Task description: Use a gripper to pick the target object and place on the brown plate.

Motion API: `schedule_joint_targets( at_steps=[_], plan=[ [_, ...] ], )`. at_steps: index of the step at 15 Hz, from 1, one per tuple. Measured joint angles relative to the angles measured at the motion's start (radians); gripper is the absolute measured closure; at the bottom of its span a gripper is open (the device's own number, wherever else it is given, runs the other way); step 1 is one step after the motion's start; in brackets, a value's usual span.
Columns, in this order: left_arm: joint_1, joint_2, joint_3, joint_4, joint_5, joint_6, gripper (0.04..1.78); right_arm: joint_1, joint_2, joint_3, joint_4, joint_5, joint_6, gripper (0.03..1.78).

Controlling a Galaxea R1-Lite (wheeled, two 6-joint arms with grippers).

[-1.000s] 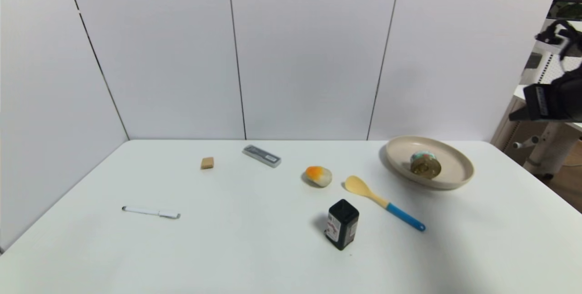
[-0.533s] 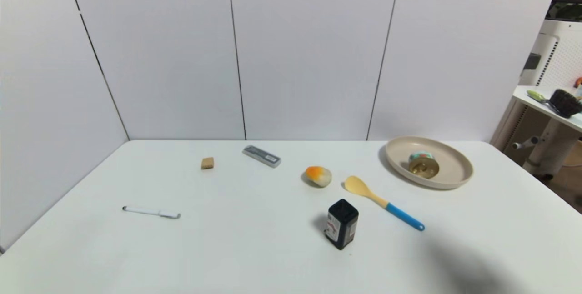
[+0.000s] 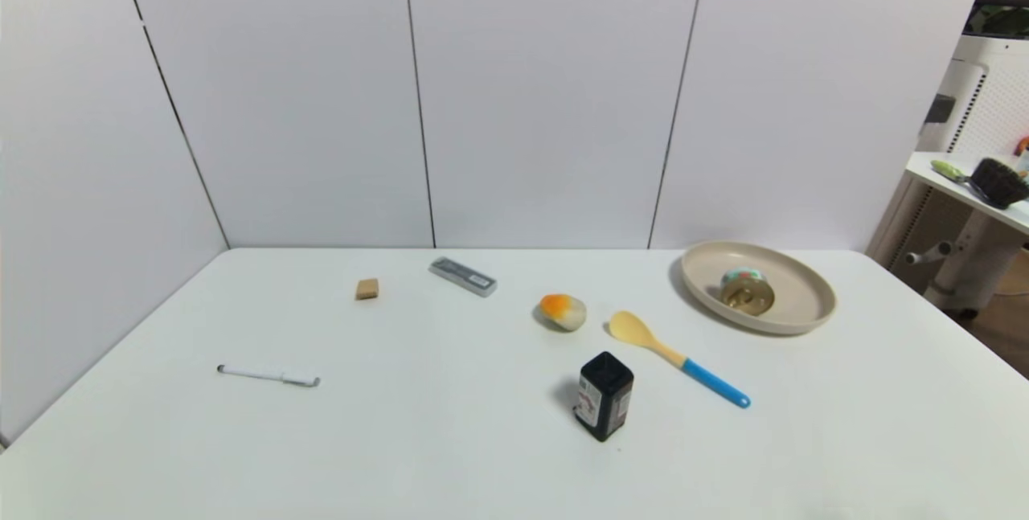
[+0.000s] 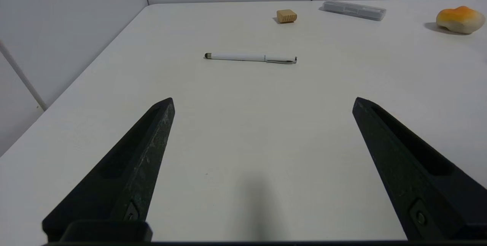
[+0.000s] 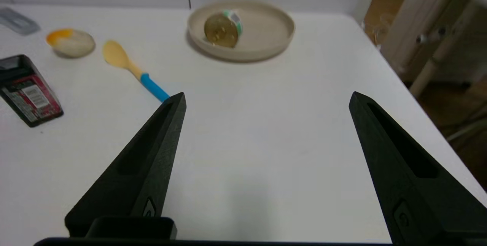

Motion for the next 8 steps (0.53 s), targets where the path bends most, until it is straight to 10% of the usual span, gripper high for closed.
schedule_joint_targets(
  at_steps=[4,8],
  plan=[
    [0.0,0.0,0.0,0.0,0.0,-0.001,0.13,0.039,-0.198,0.182,-0.113,0.023,-0.016,0.23],
    [0.0,0.0,0.0,0.0,-0.001,-0.001,0.13,0.055,-0.365,0.209,0.087,0.042,-0.01,0.18]
  ],
)
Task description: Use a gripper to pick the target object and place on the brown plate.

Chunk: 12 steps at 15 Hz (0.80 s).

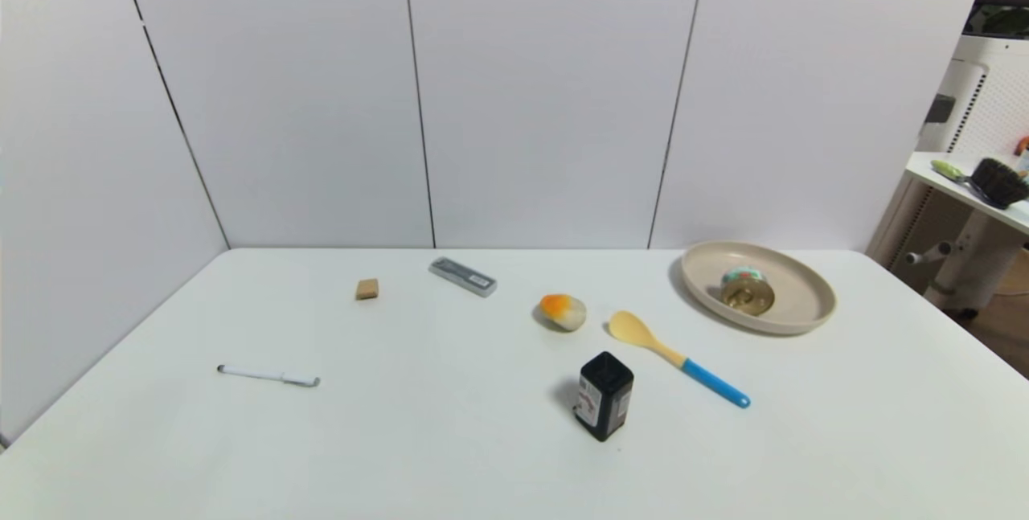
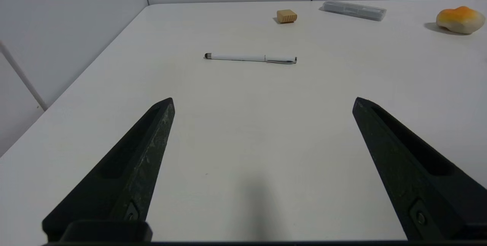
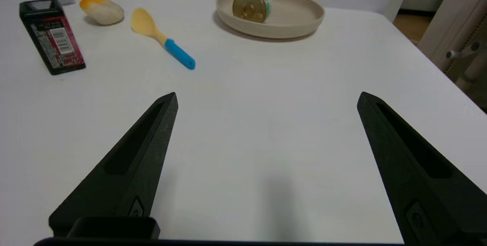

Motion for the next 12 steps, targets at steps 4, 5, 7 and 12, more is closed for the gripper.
schedule_joint_targets(
  at_steps=[4,5,7,12],
  plan=[
    [0.0,0.0,0.0,0.0,0.0,0.0,0.13,0.003,-0.038,0.001,0.005,-0.01,0.04,0.15],
    [0.0,0.0,0.0,0.0,0.001,0.001,0.13,0.003,-0.041,0.001,0.004,-0.011,0.048,0.14],
    [0.0,0.0,0.0,0.0,0.001,0.0,0.13,0.003,-0.044,0.002,0.005,-0.013,0.051,0.13],
    [0.0,0.0,0.0,0.0,0.001,0.0,0.13,0.003,-0.044,0.002,0.002,-0.023,0.058,0.12]
  ],
)
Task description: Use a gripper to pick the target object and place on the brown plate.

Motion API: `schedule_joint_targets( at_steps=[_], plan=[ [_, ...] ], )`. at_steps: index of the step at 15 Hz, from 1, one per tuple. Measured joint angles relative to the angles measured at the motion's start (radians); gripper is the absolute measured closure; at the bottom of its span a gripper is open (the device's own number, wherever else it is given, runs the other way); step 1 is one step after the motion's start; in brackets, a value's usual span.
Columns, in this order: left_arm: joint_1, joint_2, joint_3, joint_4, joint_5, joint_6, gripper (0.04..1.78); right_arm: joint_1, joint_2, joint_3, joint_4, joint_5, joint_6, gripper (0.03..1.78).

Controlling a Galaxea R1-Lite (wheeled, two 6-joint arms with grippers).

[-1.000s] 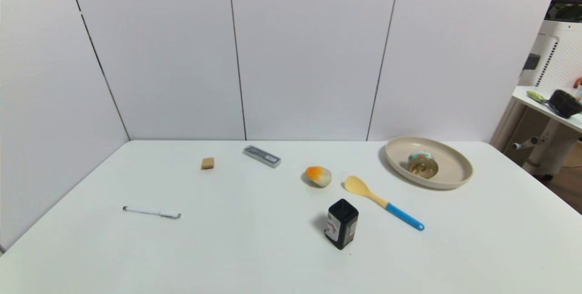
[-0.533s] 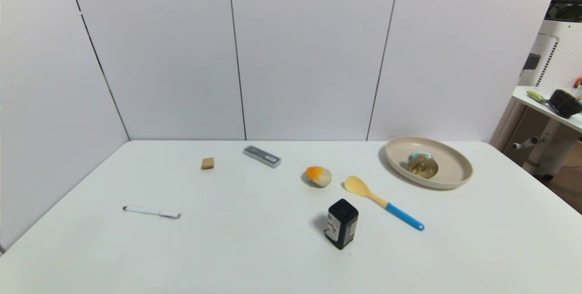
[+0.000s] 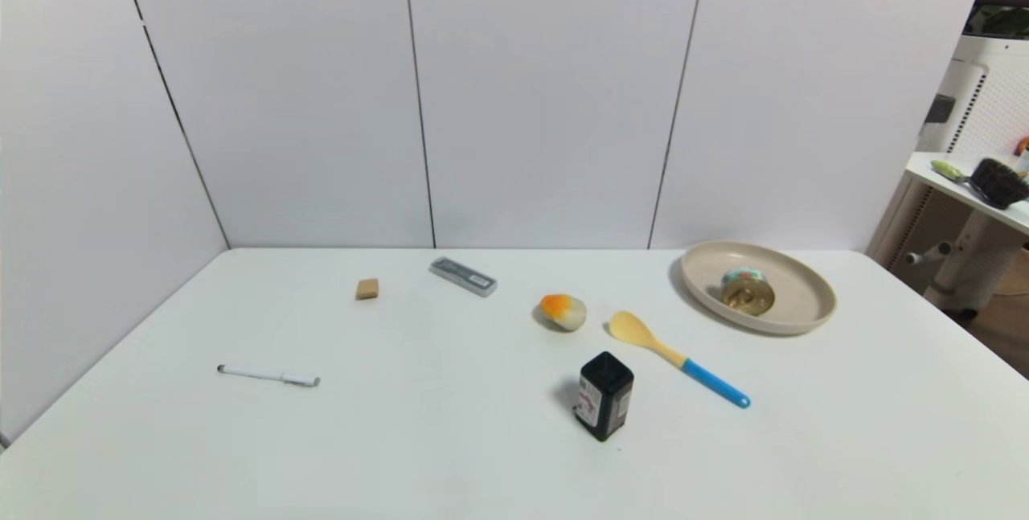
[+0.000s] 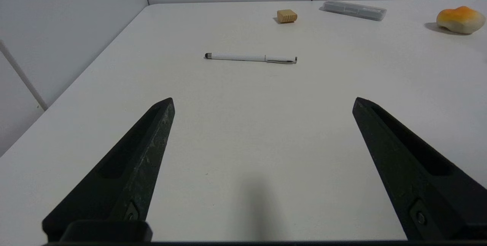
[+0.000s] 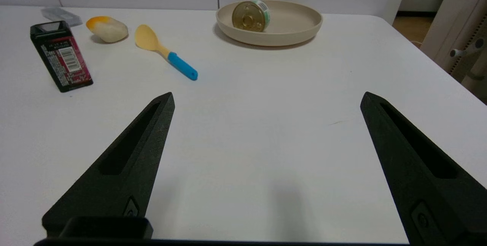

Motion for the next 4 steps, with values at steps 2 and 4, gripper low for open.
schedule_joint_targets(
  at_steps=[2,4],
  plan=[
    [0.0,0.0,0.0,0.0,0.0,0.0,0.13,0.0,0.0,0.0,0.0,-0.009,0.021,0.12],
    [0.0,0.0,0.0,0.0,0.0,0.0,0.13,0.0,0.0,0.0,0.0,-0.013,0.027,0.12]
  ],
)
